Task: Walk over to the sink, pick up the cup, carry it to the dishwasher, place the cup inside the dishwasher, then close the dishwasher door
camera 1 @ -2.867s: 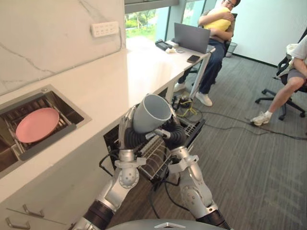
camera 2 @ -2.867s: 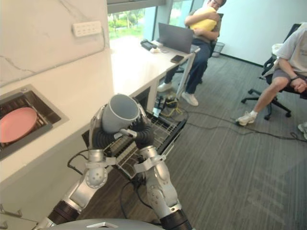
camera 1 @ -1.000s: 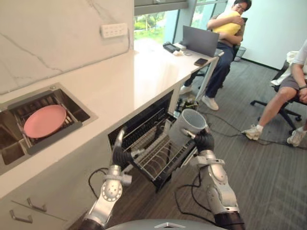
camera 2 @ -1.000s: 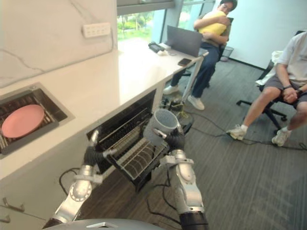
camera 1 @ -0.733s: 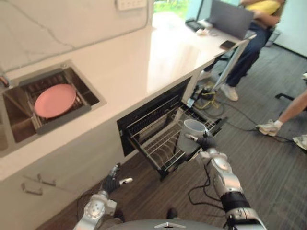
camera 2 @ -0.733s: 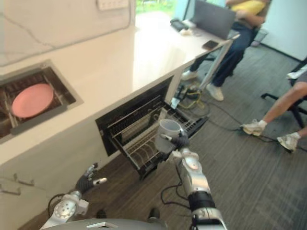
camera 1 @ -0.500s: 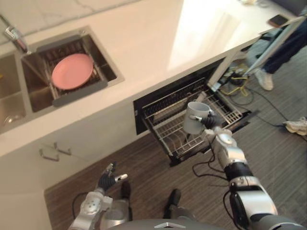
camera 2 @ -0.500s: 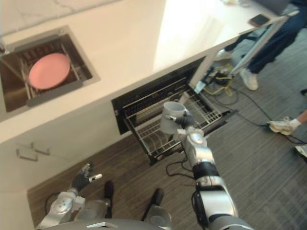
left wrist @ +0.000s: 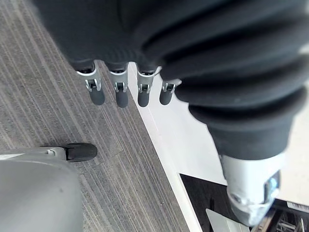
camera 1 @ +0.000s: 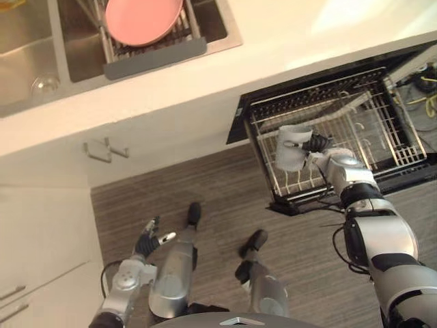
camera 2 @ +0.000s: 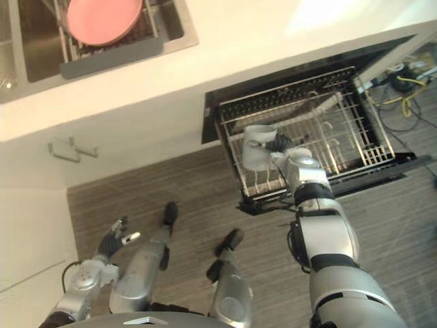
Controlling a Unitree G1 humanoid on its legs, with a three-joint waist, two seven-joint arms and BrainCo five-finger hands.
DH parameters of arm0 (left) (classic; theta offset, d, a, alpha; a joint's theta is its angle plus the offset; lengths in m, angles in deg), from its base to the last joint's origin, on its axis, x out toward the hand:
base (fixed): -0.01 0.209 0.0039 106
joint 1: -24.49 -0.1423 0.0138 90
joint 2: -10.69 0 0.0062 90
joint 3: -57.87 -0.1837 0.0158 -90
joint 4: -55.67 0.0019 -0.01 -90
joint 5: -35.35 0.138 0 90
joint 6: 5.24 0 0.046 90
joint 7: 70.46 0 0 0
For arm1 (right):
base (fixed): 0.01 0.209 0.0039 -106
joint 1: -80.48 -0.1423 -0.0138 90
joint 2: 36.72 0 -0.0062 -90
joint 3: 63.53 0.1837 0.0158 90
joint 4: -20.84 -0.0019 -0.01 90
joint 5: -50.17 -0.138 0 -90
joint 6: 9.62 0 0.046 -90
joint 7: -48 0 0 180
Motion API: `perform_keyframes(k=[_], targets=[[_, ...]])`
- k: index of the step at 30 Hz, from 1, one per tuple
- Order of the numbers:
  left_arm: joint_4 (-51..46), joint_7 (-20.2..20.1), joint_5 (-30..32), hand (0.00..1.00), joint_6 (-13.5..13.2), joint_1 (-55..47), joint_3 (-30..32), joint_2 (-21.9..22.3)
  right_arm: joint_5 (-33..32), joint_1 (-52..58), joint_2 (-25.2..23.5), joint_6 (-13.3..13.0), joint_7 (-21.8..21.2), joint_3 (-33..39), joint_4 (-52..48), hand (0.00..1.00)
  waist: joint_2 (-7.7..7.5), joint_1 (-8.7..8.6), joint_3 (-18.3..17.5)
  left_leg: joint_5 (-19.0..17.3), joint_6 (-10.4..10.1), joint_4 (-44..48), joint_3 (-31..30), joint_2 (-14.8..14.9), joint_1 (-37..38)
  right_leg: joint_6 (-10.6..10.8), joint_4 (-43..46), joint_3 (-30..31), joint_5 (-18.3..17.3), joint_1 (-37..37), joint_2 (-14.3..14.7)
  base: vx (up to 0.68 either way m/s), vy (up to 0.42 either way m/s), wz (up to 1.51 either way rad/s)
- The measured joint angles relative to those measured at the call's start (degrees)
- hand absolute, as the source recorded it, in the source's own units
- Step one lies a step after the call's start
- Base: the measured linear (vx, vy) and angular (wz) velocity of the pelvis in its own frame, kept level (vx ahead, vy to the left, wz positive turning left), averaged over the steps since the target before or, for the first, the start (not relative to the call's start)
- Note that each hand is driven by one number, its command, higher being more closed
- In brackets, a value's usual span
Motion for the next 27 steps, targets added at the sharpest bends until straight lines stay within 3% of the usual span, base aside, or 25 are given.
perform_keyframes(k=[6,7,11,17,27], targets=[[-0.01,-0.52,-2.4,0.0,1.28,0.19,-0.28,0.1,6.12,-4.68,2.4,0.41,-0.39,-0.16,2.72,1.0,1.43,1.27,1.98,1.33,0.03,-0.14,-1.53,-0.02,-3.35,-0.7,1.86,-1.04,-0.75,-3.25,-0.32,-0.01,-0.042,0.12],[-0.02,-0.53,-2.55,0.0,1.32,0.24,-0.35,0.11,7.35,-5.23,2.65,0.42,-0.08,-0.28,2.94,0.0,1.67,1.4,2.2,1.5,0.01,-0.15,-1.75,0.0,-3.95,-0.81,2.02,-1.19,-0.82,-3.84,-0.33,-0.01,-0.065,0.11],[-0.12,-0.52,-3.31,0.0,1.55,0.24,-0.62,0.12,8.75,-6.81,3.08,2.01,-0.01,-1.25,5.08,0.0,2.14,1.73,2.6,1.93,-0.03,-0.14,-2.56,0.13,-5.2,-0.88,2.81,-1.88,-1.21,-4.88,-0.29,0.01,-0.067,0.09],[-0.24,-0.32,-3.54,0.0,1.54,0.24,-1.26,0.05,8.8,-7.18,3.13,2.09,0.19,-1.98,5.07,0.0,2.25,2.14,2.66,1.95,-0.13,-0.14,-2.58,0.48,-5.46,-1.28,3.97,-1.71,-1.99,-5.73,-0.26,0.02,-0.064,-0.02],[-1.13,-0.27,-4.49,0.0,1.57,0.19,-0.92,0.01,7.41,-11.16,3.31,-2.75,2.5,-2.16,2.95,0.0,1.8,1.77,2.93,2.07,-0.12,-0.06,-0.64,1.16,-4.1,-1.19,4.08,-0.29,-1.76,-5.27,0.19,0.01,-0.054,-0.07]])
